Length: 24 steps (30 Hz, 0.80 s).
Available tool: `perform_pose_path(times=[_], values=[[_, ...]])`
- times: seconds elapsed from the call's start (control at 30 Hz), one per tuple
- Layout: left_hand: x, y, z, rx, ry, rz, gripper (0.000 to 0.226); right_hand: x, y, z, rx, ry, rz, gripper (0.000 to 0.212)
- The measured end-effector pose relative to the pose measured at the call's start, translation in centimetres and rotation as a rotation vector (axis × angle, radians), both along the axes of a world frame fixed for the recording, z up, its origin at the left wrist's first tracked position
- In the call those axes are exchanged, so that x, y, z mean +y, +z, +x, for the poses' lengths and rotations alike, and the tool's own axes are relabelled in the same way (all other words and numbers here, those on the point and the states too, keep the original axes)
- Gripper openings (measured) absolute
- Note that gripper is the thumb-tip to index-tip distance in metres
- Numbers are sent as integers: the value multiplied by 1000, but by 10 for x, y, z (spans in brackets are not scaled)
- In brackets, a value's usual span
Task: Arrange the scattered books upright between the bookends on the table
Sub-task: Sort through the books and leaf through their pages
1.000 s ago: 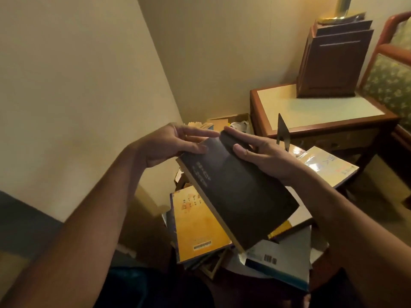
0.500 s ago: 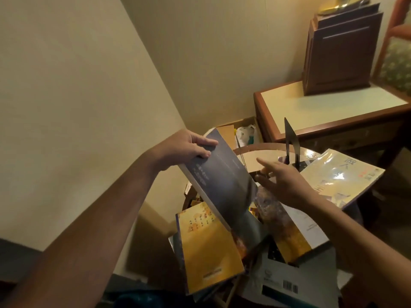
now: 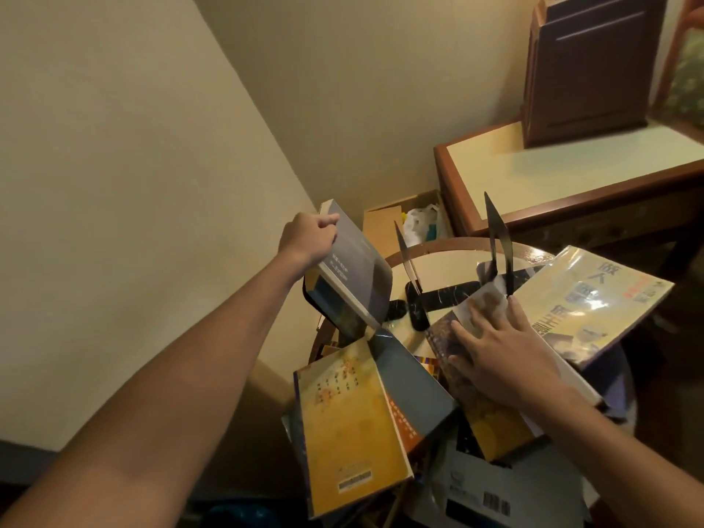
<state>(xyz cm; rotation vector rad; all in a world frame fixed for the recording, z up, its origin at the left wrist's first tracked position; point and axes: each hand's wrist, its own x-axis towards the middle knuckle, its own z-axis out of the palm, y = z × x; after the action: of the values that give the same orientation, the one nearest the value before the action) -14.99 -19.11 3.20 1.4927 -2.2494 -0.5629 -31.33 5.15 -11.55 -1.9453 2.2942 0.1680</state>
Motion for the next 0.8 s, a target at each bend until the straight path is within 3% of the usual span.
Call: perform_pose_path(times=[0.13,0.33,0.6,0.8], values=[[-2,-9,-3,-94,-3,-91,39,0,-3,-1,8,15,-1,99],[2,-46,7,-398,2,-221,37,-1,-5,-1,13,16,-31,98],[8,-91,26,-576,-60,-428,52,-1,-8,0,34,21,-32,95],[3,-91,31,-560,-112,-392,72,-1,-6,1,36,6,-23,91]])
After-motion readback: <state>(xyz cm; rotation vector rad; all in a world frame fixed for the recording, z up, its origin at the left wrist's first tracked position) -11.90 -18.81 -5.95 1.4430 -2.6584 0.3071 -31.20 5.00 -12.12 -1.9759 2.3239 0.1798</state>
